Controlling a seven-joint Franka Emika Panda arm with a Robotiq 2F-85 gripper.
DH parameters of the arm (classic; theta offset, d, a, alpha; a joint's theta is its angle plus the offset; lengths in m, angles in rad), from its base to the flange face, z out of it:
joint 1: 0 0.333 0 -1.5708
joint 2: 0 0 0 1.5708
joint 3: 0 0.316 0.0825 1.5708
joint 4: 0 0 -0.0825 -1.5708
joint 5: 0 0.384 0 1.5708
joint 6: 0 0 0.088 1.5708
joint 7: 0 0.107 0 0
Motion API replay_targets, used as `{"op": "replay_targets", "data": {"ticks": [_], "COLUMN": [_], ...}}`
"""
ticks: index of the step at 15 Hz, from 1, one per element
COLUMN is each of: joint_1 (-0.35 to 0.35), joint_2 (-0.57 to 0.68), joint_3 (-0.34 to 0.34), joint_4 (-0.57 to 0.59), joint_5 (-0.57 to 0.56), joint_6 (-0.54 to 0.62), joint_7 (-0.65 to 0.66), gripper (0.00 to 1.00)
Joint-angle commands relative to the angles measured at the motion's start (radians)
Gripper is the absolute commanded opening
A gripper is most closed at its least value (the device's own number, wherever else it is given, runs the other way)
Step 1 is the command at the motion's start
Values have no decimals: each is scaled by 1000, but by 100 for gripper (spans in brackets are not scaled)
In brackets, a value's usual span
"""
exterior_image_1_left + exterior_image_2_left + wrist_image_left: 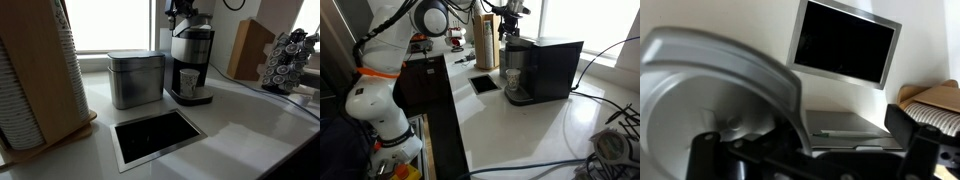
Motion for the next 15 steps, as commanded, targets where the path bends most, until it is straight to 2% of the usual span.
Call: {"op": "replay_targets", "data": {"ticks": [1,5,10,13,15], "joint_1": [18,17,34,31,20], "joint_2": [-13,-77,-152,-223,-292], "joint_3": [2,-34,-66,-85,-105], "joint_4": [-81,-145,-258,-348,-423], "joint_5": [13,-34,-97,-132,-140], "joint_6": [26,54,114,124,172], "joint_7": [70,168,349,458,530], "gripper": [100,100,100,100,100]}}
